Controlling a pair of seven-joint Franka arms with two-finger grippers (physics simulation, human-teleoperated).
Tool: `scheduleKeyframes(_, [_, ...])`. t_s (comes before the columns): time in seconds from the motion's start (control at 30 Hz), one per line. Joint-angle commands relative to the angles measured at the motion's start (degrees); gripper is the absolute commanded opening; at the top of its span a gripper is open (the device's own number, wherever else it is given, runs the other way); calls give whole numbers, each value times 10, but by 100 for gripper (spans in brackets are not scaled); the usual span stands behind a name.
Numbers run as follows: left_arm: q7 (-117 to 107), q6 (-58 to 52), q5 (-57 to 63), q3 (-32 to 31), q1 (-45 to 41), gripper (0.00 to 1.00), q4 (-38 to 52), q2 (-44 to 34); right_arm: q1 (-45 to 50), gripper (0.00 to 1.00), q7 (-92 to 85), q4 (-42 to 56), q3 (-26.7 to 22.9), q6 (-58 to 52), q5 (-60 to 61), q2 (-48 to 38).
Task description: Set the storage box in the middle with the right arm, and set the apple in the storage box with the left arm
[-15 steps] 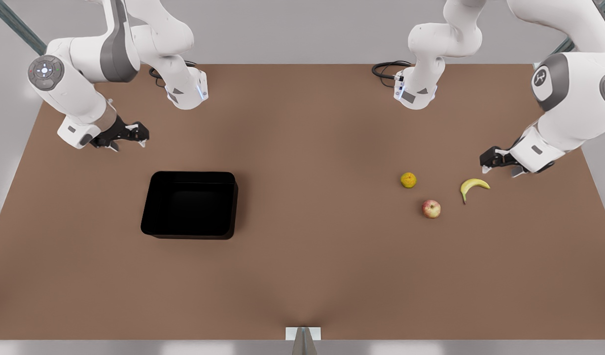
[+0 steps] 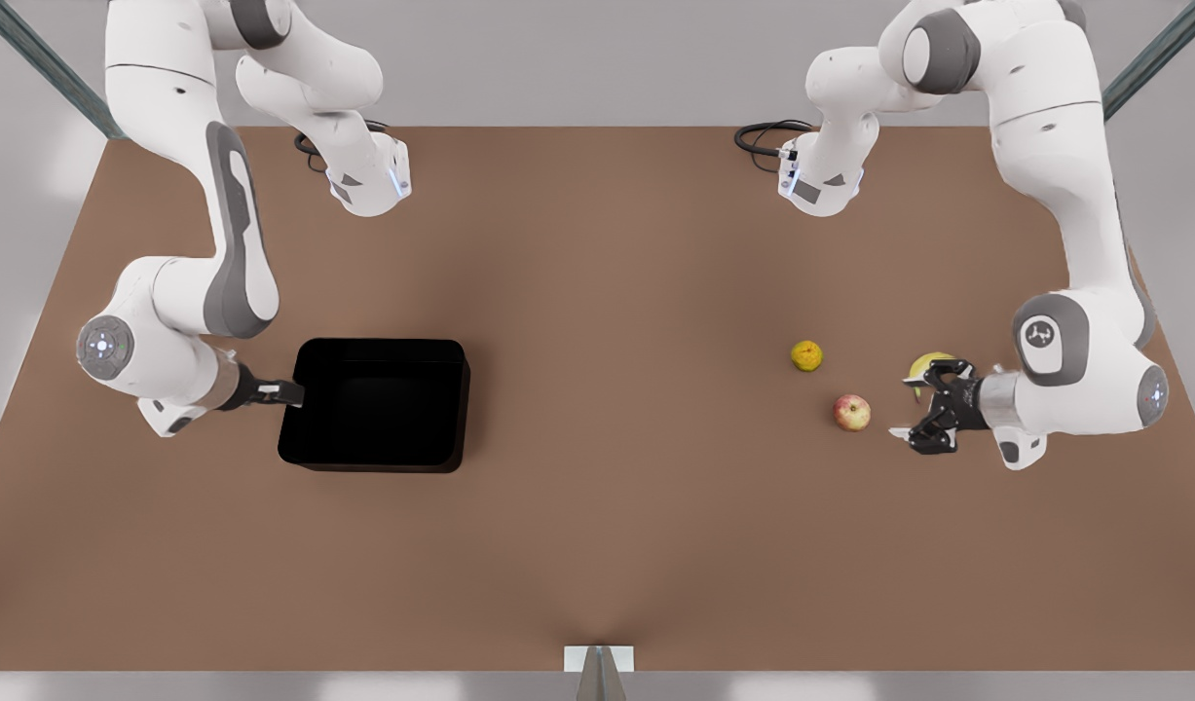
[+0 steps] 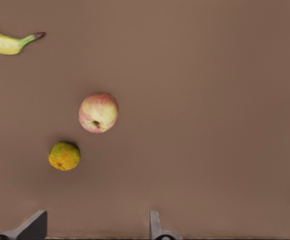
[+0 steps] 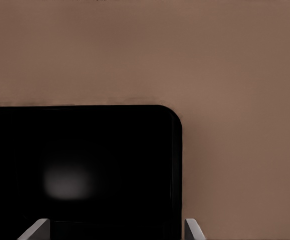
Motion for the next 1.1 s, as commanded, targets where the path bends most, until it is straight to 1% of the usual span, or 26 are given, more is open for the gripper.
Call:
scheduleKeyframes(0.0, [-2,-1,-147,1,0,100,-5,1,-1,100,0,1,0,1,1,2])
scheduleKeyframes(0.1, [-8,-1,-200,0,-2,100,-46,9,3,100,-1,-22,2,9,5,11])
scheduleKeyframes(0.17, [-5,31,-224,0,-3,100,-73,10,2,100,-2,-54,3,9,5,6])
scheduleKeyframes(0.27, [-3,59,-239,0,-4,100,-80,30,-1,100,-3,-57,3,16,4,20])
scheduleKeyframes(0.37, [3,47,-238,0,-4,100,-117,23,-7,100,-4,-57,2,33,4,49])
scheduleKeyframes(0.47, [21,54,-239,5,-4,100,-144,18,-18,100,-14,-65,2,42,3,52])
scheduleKeyframes(0.5, [41,55,-240,15,-4,100,-153,22,-28,100,-30,-83,2,61,3,52])
scheduleKeyframes(0.63, [85,71,-259,27,0,100,-154,53,-32,100,-41,-103,2,67,3,45])
scheduleKeyframes(0.7, [128,62,-278,46,8,100,-153,74,-34,100,-43,-113,1,80,2,46])
scheduleKeyframes(0.8, [131,62,-285,48,8,100,-154,76,-44,100,-47,-129,2,83,2,45])
scheduleKeyframes(0.97, [140,77,-329,47,8,100,-160,92,-43,100,-47,-132,2,84,2,54])
scheduleKeyframes(1.07, [165,76,-335,47,8,100,-185,92,-42,100,-47,-142,2,84,2,63])
